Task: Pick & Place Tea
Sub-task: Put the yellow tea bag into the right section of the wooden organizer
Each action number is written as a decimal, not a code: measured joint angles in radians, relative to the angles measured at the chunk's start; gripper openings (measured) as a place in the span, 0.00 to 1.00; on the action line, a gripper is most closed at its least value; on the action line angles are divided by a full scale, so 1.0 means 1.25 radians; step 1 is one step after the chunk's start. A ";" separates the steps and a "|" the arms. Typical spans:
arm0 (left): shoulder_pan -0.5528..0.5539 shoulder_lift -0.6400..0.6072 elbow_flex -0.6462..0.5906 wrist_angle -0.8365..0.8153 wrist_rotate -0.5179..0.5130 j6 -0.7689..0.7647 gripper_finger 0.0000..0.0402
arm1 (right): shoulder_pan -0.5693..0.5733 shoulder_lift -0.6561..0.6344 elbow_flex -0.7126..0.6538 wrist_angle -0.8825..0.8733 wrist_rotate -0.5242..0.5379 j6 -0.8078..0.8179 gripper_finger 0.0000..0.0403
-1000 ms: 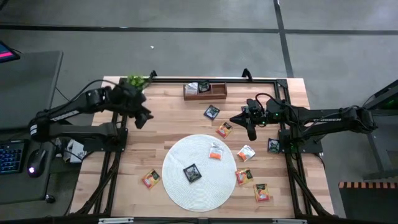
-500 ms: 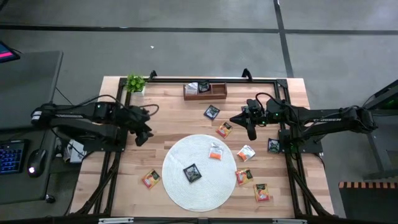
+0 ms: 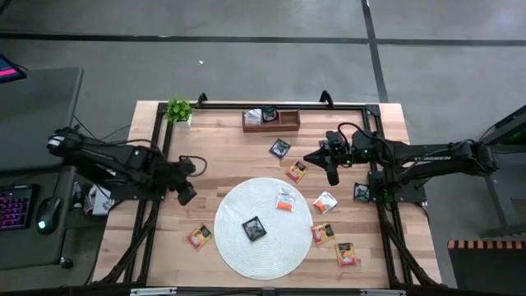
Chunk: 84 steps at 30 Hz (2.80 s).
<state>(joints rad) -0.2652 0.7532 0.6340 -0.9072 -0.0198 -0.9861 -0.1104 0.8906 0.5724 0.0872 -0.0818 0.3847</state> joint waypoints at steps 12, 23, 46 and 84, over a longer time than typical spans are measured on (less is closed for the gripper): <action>-0.186 0.021 -0.060 0.033 -0.048 -0.318 0.38 | 0.000 0.000 0.000 0.000 0.000 0.006 0.03; -0.306 0.199 -0.092 0.205 -0.044 -0.325 0.38 | 0.000 0.000 0.000 0.000 0.000 0.006 0.03; -0.312 0.308 -0.091 0.358 -0.023 -0.342 0.70 | 0.000 0.000 0.000 0.000 0.000 0.006 0.03; -0.312 0.437 -0.056 0.424 0.013 -0.389 0.69 | 0.000 0.000 0.000 0.006 0.000 0.006 0.03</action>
<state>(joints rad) -0.6548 1.2992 0.5636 -0.3771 -0.0030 -1.4720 -0.1102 0.8907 0.5724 0.0941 -0.0817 0.3923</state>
